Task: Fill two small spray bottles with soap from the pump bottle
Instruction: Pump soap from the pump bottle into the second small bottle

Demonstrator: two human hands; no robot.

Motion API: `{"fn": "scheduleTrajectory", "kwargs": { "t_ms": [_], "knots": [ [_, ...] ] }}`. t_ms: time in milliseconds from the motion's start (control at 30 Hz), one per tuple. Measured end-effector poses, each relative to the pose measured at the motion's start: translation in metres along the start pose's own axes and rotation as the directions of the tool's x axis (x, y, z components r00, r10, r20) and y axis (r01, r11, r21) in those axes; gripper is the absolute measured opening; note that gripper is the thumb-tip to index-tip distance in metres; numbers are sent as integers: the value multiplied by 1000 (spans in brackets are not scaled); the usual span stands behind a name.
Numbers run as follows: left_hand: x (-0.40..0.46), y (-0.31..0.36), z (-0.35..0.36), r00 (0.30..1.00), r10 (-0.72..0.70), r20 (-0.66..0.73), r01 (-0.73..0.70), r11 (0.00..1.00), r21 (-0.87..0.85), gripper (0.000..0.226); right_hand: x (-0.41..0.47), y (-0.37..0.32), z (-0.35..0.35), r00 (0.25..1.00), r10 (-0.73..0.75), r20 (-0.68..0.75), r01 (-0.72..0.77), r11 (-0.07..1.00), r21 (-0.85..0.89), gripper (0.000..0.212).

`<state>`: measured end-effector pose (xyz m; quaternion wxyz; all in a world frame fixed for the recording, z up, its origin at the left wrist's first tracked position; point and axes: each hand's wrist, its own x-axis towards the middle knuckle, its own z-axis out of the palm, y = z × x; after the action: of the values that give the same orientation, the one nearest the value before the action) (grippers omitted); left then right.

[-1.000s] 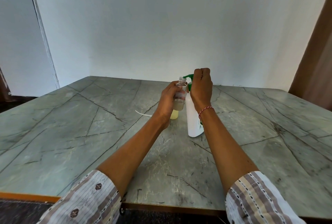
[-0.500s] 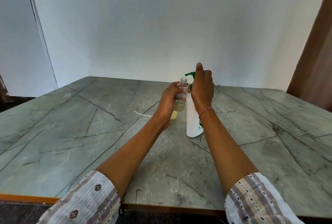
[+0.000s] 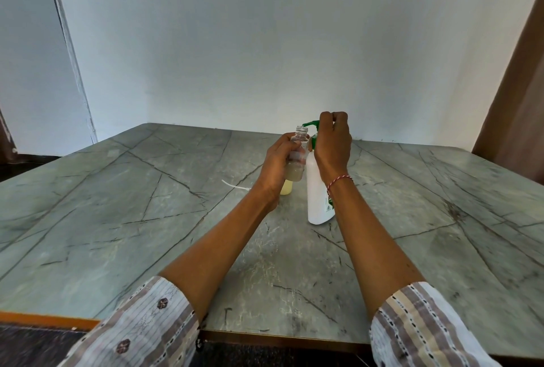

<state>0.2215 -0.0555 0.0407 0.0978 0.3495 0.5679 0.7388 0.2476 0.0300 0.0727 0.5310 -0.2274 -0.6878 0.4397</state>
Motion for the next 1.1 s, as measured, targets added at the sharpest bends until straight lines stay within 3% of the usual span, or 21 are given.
{"fn": "scheduleTrajectory", "kwargs": {
  "t_ms": [167,367,467,533,733,1100],
  "knots": [
    [-1,-1,-1,1000,-8,3,8,1000,-10,24,-1,-1,0,1000,-26,8,26,1000,-4,13],
    [0,-1,0,1000,-17,18,18,1000,-21,23,-2,4,-5,997,-59,47,66,986,-150,14],
    [0,-2,2,1000,-22,18,22,1000,2,23,1,4,-5,997,-73,23,76,986,-149,37],
    [0,-3,2,1000,-20,13,20,1000,15,22,1,2,-2,999,-39,-19,36,991,-129,42],
    [0,-2,0,1000,-5,9,5,1000,-2,22,1,2,-3,998,6,58,-6,1000,9,19],
    [-1,-1,-1,1000,-7,19,7,1000,-18,23,1,2,0,1000,-6,23,5,999,43,13]
  ]
}}
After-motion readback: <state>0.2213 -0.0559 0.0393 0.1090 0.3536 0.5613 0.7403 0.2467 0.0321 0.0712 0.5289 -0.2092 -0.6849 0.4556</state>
